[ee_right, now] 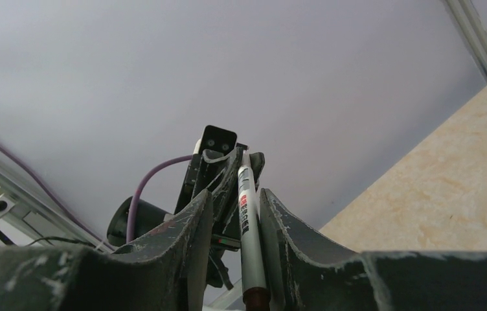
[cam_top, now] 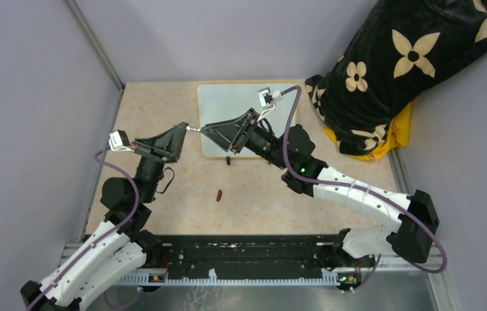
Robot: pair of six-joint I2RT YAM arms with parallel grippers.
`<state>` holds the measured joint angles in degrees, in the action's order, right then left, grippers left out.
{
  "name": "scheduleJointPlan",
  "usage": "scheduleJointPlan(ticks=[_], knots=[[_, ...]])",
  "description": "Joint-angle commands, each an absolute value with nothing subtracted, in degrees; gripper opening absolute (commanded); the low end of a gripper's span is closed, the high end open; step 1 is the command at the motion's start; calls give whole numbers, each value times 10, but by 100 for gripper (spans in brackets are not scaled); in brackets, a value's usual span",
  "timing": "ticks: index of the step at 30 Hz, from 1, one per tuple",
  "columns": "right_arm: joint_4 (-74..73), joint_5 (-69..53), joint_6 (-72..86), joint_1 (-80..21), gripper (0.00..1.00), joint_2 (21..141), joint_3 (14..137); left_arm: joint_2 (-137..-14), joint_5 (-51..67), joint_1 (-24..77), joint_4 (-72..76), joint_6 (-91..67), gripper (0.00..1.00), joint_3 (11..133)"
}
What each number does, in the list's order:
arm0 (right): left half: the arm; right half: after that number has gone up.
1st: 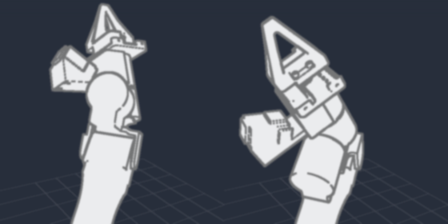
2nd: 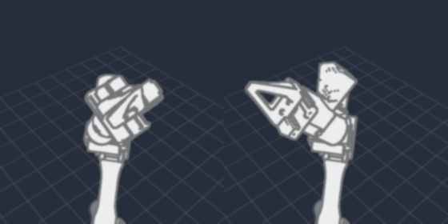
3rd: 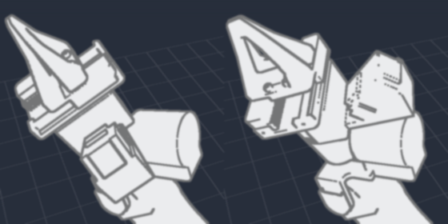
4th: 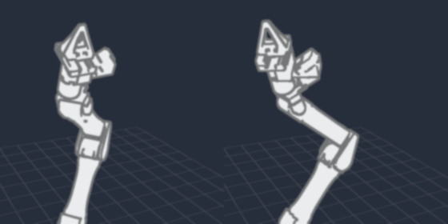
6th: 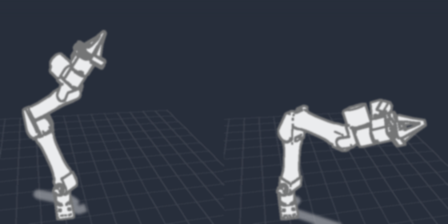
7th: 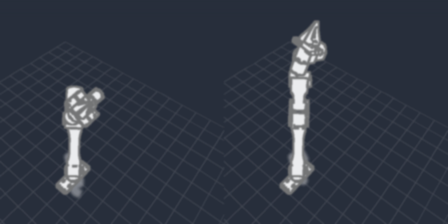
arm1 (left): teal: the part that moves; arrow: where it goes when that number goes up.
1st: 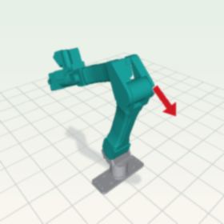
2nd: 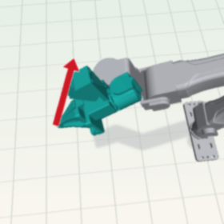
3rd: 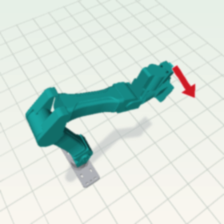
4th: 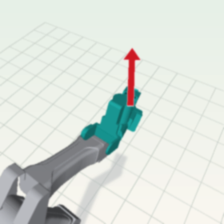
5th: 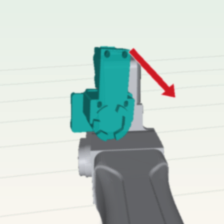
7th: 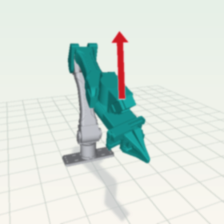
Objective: Write a sentence on the whiteboard
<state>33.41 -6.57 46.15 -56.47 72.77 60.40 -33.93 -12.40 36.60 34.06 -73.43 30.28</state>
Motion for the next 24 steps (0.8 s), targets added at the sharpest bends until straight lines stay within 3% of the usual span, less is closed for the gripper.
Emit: scheduleJointPlan(ticks=[1, 24], knots=[[362, -72, 463, -570, 33, 721, 617, -345, -131, 367, 336, -725, 0, 317], [361, -59, 473, -570, 35, 726, 615, -337, -133, 367, 340, -723, 0, 323]])
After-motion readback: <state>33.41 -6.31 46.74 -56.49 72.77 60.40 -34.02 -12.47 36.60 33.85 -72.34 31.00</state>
